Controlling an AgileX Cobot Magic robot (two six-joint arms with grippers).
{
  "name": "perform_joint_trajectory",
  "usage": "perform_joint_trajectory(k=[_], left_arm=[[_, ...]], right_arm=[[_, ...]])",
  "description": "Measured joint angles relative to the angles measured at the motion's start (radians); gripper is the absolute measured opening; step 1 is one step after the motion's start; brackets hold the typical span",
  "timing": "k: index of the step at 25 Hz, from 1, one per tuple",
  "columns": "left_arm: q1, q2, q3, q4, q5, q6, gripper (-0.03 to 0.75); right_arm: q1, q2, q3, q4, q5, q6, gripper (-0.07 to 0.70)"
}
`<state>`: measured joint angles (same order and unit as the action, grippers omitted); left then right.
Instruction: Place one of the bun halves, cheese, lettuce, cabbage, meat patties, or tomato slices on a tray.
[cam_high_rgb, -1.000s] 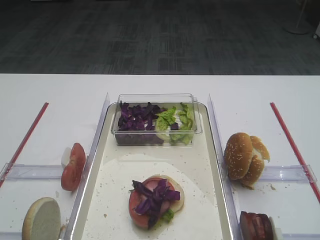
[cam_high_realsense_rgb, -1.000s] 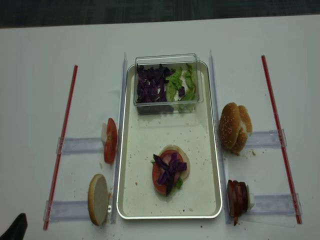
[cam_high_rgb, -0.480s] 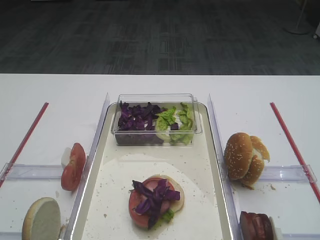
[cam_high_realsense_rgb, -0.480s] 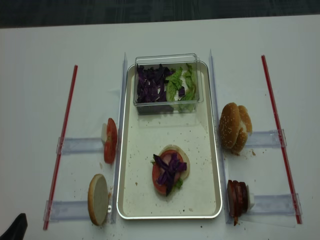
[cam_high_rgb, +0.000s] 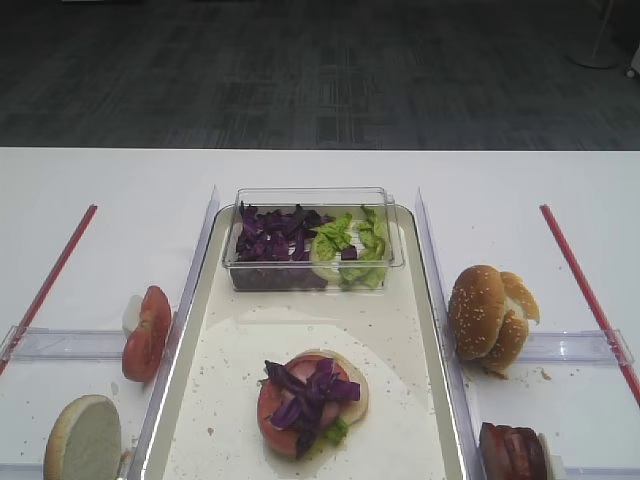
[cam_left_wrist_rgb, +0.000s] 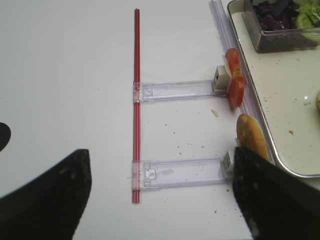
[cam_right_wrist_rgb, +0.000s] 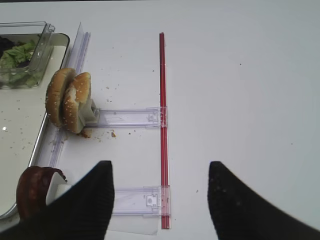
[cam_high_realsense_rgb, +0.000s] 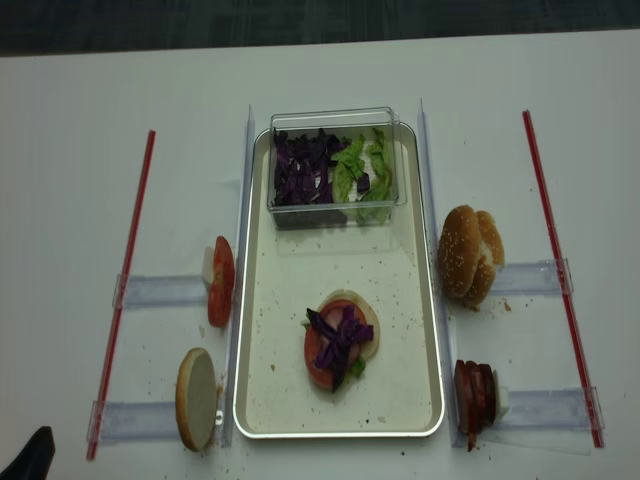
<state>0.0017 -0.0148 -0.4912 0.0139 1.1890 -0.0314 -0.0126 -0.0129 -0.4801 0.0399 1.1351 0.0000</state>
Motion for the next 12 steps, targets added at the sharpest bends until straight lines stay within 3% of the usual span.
perform_joint_trajectory(k=[12], left_arm=[[0.000, 0.000, 0.000, 0.000, 0.000, -0.001, 0.534]], right_arm=[[0.000, 0.000, 0.000, 0.000, 0.000, 0.000, 0.445]])
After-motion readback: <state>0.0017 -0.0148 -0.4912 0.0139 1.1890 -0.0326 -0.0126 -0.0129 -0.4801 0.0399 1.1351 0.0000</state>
